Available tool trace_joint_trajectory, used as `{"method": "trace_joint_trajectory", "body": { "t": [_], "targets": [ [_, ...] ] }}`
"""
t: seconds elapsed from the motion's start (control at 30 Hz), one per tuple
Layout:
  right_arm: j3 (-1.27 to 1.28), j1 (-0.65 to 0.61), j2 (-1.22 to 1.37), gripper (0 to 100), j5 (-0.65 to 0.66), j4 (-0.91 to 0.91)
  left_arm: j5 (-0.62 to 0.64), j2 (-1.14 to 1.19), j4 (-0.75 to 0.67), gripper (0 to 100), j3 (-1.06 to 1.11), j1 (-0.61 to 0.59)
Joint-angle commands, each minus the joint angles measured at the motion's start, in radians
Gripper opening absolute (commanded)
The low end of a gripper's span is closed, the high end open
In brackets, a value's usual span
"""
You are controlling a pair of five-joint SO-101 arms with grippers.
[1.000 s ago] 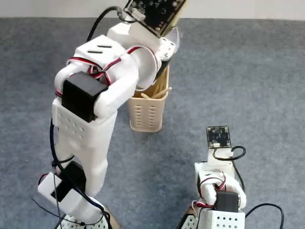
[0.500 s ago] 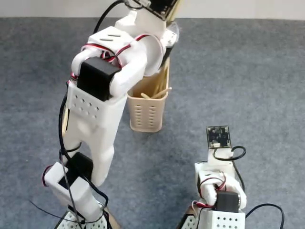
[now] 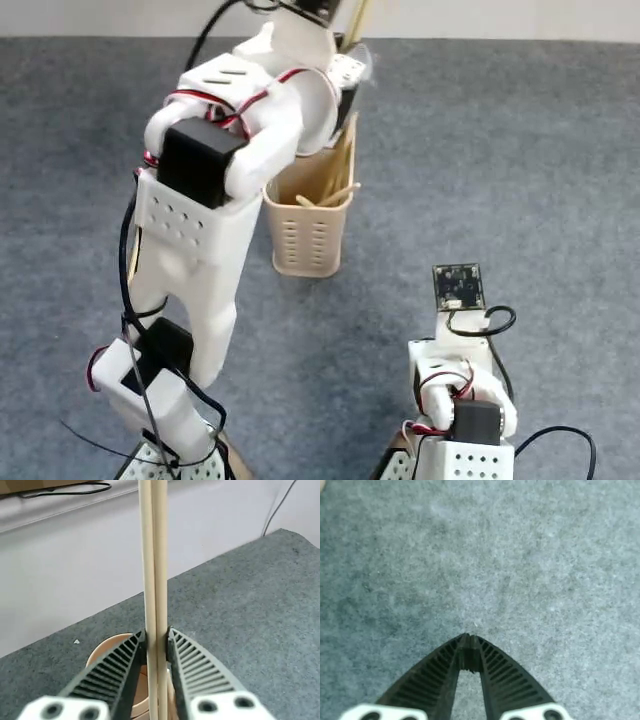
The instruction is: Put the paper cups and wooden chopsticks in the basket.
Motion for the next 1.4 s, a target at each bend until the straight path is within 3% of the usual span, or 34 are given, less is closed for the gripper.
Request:
{"method": "trace_joint_trajectory", "body": {
  "t": [0.0,0.27,0.43,0.77,0.9,1.17,1.27,1.37],
  "targets": [
    [0.153,0.013,-0.013,0.6,0.006,0.007,0.009,-0.007,-0.015,10,-0.031,-0.028],
    [0.153,0.013,-0.013,0.6,0.006,0.007,0.009,-0.007,-0.015,11,-0.031,-0.028],
    [0.153,0.013,-0.013,0.6,0.006,0.007,0.009,-0.007,-0.015,23,-0.031,-0.028],
    [0.153,0.013,-0.013,0.6,0.006,0.007,0.008,-0.007,-0.015,22,-0.031,-0.033],
    [0.153,0.013,-0.013,0.6,0.006,0.007,0.008,-0.007,0.011,22,-0.031,-0.150],
    [0.153,0.013,-0.013,0.6,0.006,0.007,0.009,0.004,0.187,22,0.013,-0.615],
    [0.153,0.013,-0.013,0.6,0.006,0.007,0.002,0.001,0.273,22,0.099,-0.704],
    [0.153,0.013,-0.013,0.6,0.006,0.007,-0.146,0.021,0.321,22,0.272,-0.707]
  ]
}}
